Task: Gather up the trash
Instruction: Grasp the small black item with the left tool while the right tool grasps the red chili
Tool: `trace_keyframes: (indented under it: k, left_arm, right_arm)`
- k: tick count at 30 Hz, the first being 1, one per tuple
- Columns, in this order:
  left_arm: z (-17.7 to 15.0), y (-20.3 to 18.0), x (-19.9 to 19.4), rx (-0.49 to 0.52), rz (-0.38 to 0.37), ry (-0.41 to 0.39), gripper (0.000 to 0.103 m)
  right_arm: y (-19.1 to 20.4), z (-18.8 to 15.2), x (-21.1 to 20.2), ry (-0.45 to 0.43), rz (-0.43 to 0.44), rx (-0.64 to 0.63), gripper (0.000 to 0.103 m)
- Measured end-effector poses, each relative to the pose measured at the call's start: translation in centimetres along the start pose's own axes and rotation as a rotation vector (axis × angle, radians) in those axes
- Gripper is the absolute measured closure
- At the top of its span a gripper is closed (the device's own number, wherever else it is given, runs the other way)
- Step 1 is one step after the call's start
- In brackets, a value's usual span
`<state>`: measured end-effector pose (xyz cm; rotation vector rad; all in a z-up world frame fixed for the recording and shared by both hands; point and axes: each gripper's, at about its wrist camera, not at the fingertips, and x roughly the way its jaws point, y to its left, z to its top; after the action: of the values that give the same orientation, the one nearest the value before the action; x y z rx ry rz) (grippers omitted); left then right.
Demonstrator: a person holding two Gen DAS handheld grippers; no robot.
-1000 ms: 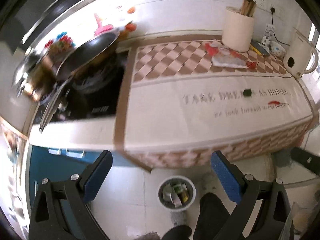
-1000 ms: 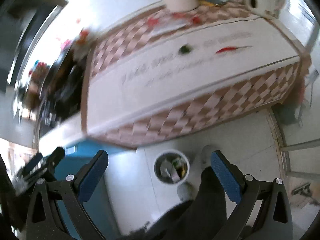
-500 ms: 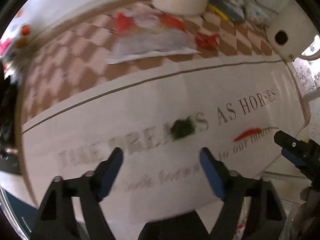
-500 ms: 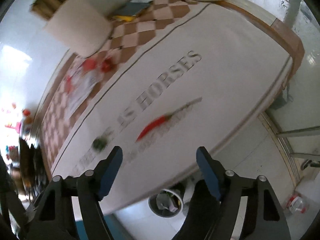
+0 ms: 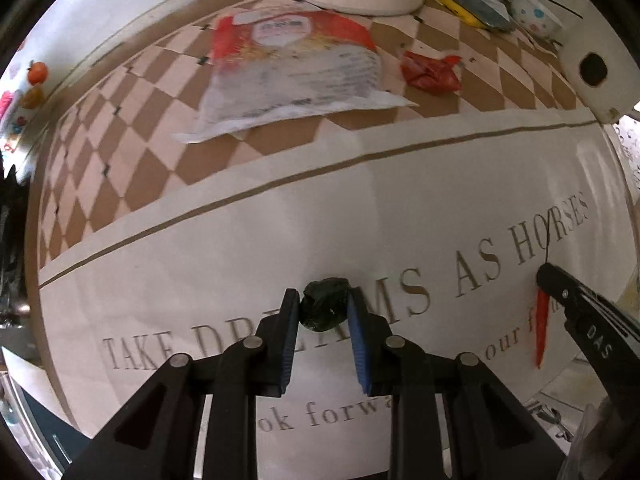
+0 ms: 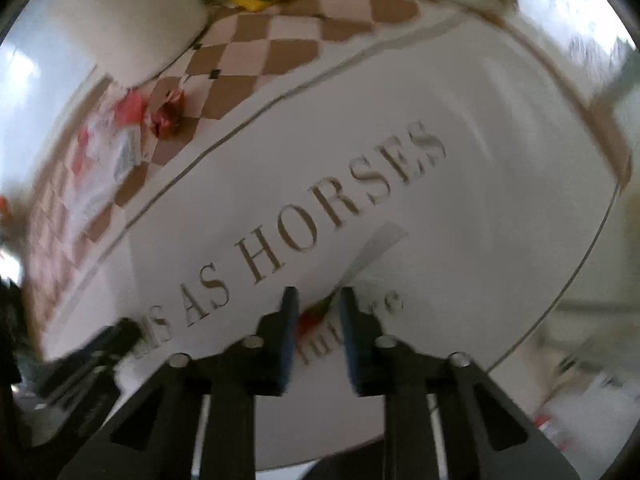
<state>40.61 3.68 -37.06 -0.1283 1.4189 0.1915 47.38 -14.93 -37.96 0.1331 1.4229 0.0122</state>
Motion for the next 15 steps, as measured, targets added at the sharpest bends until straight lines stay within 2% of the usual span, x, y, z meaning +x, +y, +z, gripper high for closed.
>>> trace_keyframes:
  k: [3, 7, 15]
  left_arm:
    - [-0.5, 0.6, -1.0, -0.009, 0.02, -0.02, 0.082]
    - [-1.3, 1.8, -3.1, -0.023, 0.035, -0.061, 0.082]
    - [-3.8, 3.9, -7.1, -0.053, 0.021, -0.168, 0.083]
  right_arm:
    - [1.0, 0.2, 0.2, -0.024, 0.001, -0.056, 0.096]
    - [1.3, 0.2, -0.5, -0.046, 0.054, -0.067, 0.097]
    - [0.7, -1.1, -6.4, -0.144, 0.213, -0.064, 0.097]
